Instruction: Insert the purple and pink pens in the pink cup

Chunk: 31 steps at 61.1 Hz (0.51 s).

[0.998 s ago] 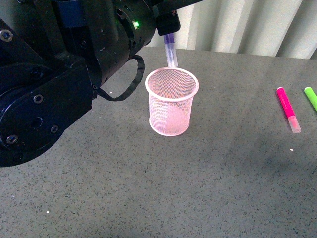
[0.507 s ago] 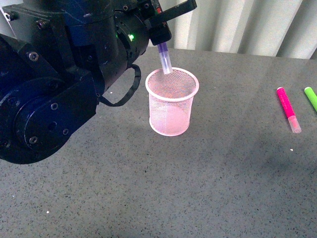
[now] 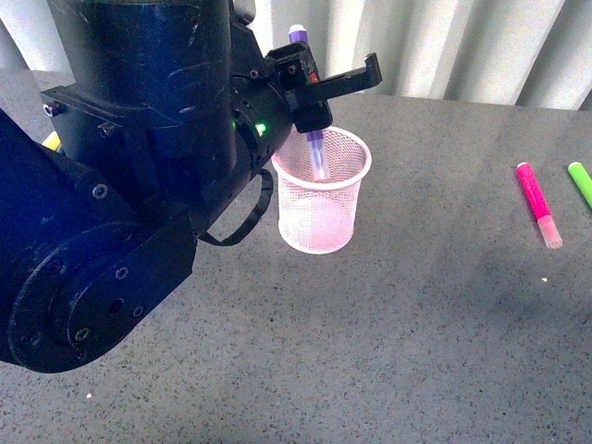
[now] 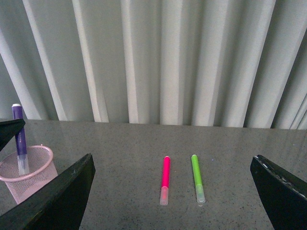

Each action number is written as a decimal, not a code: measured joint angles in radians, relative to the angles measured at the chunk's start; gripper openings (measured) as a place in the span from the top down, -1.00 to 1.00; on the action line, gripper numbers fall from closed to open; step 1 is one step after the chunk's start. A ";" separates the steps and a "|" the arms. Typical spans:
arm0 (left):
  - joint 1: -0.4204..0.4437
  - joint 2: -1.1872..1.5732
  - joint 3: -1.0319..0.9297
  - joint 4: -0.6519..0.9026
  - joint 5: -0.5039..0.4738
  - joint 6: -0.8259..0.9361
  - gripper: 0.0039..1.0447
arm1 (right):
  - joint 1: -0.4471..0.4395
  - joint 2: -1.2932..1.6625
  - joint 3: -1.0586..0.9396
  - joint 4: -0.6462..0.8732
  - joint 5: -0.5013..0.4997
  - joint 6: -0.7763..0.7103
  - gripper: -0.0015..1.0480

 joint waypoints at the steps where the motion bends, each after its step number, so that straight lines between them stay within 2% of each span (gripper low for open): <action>1: 0.000 0.000 0.000 0.000 0.000 0.000 0.77 | 0.000 0.000 0.000 0.000 0.000 0.000 -0.87; 14: 0.002 0.003 0.002 -0.014 0.000 -0.005 0.76 | 0.000 0.000 0.000 0.000 0.000 0.000 -0.87; 19: 0.003 0.010 0.002 -0.026 0.004 -0.029 0.38 | 0.000 0.000 0.000 0.000 0.000 0.000 -0.87; 31: 0.003 0.010 -0.011 -0.027 0.003 -0.051 -0.28 | 0.000 0.000 0.000 0.000 0.000 0.000 -0.87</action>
